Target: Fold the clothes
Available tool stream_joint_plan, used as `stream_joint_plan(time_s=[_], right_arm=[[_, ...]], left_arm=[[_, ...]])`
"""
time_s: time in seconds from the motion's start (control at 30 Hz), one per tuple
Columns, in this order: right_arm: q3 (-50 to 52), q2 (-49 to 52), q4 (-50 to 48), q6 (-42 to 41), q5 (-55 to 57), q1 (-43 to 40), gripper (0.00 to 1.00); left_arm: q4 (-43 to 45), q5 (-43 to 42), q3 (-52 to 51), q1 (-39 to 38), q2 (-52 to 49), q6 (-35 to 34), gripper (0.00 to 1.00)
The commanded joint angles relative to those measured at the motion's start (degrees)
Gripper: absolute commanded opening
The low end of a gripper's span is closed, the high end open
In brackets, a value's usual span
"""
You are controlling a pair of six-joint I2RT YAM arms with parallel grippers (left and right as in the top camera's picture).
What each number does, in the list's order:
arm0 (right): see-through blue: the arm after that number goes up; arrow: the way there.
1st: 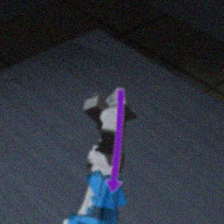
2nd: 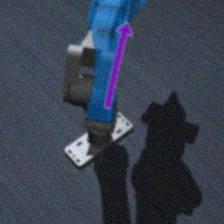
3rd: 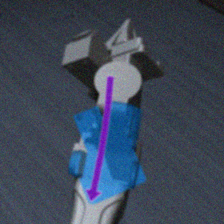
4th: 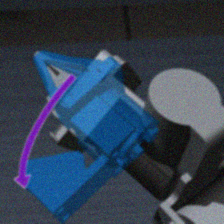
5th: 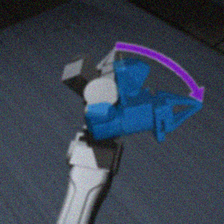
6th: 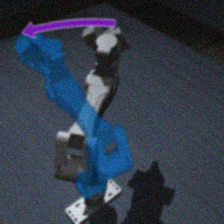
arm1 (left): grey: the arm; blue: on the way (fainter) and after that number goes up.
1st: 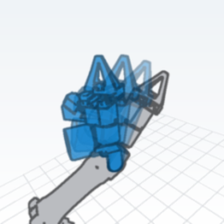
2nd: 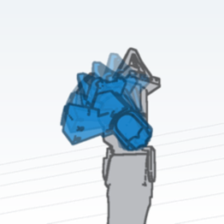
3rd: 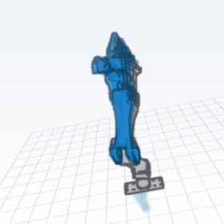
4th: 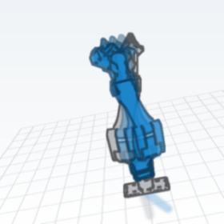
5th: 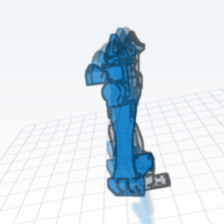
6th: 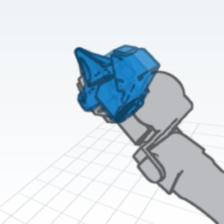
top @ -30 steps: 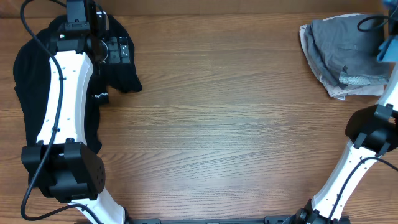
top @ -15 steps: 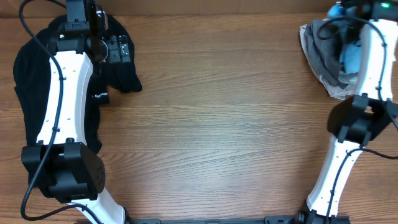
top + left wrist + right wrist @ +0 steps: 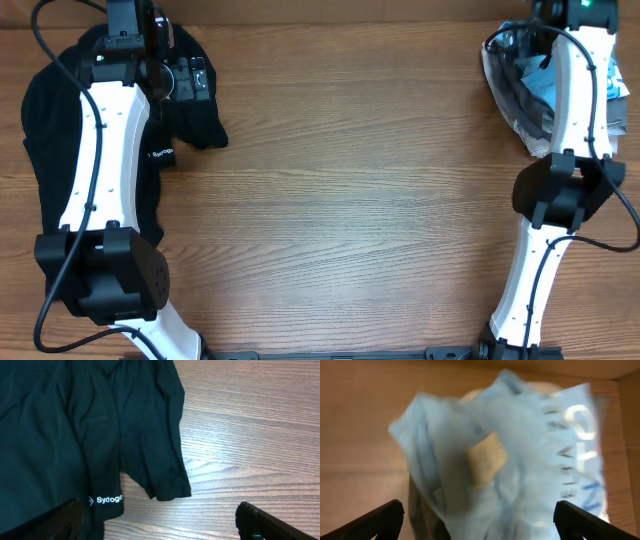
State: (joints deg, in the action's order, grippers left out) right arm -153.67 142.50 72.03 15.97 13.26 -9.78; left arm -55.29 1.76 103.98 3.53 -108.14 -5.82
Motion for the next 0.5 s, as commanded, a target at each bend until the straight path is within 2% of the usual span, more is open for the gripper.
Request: stream_joint_plan(time_s=[0.0,0.1,0.17,0.27,0.37,0.47], right_arm=[[-3.13,-7.15,-1.36,-7.37,-2.12,-1.77,1.0],[-2.01,-6.93,-0.28,-11.26,-2.49,-3.56,0.89],[-0.79,-6.93,0.81,-14.12,-3.58,-5.11,0.76],[1.33,-6.93,3.13,-16.48,-9.05,-8.0,0.44],[4.35,-6.93,4.52,-16.92,-16.11,-10.4,0.2],[9.35,-6.93,3.26,-16.87,-20.57,-11.47,0.07]], left_arm=[[-0.13,-0.31,1.11,0.31,-1.9,-0.61,1.0],[-0.17,-0.33,1.11,0.31,-2.49,-0.63,1.0],[-0.2,-0.35,1.11,0.31,-2.91,-0.63,1.0],[-0.2,-0.37,1.11,0.31,-3.63,-0.63,1.0],[-0.17,-0.42,1.11,0.28,-4.35,-0.63,1.0],[-0.13,-0.5,1.11,0.28,-4.79,-0.63,1.0]])
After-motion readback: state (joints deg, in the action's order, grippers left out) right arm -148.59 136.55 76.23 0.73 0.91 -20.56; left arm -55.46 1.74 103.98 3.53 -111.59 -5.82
